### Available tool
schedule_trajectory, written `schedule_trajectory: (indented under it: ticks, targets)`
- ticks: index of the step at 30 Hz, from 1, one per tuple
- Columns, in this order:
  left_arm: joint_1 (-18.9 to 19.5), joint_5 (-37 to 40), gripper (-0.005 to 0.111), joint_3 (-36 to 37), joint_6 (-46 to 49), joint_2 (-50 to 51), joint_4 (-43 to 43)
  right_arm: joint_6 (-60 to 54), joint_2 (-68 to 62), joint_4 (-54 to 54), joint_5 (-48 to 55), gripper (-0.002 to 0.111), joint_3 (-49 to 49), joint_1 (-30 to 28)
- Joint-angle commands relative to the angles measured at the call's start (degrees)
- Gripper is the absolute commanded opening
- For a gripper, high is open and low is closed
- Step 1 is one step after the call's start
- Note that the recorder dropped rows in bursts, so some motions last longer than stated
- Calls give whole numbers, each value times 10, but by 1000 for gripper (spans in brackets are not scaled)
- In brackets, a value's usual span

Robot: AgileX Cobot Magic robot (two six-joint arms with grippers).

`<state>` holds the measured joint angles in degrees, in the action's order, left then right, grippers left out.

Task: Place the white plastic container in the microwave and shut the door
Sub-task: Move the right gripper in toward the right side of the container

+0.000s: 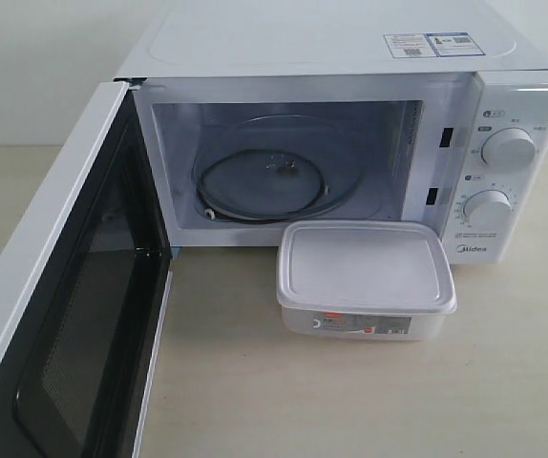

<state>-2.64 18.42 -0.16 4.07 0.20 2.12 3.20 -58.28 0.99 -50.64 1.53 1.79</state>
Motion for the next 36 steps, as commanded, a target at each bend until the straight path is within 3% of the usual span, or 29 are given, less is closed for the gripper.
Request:
schedule_trajectory:
  ticks: [1, 6, 13, 24, 31, 36]
  targets:
    - [2, -8, 4, 2, 3, -2, 2, -1, -103, 9, -96, 0, -3, -1]
    - [2, -8, 4, 2, 3, -2, 2, 21, -247, 33, -193, 0, -3, -1]
    - [2, -8, 4, 2, 3, -2, 2, 40, -442, 124, -193, 0, 80, -1]
    - [2, -8, 4, 2, 3, -2, 2, 18, -456, 97, -193, 0, 106, -1]
    - [2, -8, 4, 2, 3, -2, 2, 114, -456, 100, -170, 0, 106, -1]
    - [2, -8, 4, 2, 3, -2, 2, 124, -456, 100, -172, 0, 106, -1]
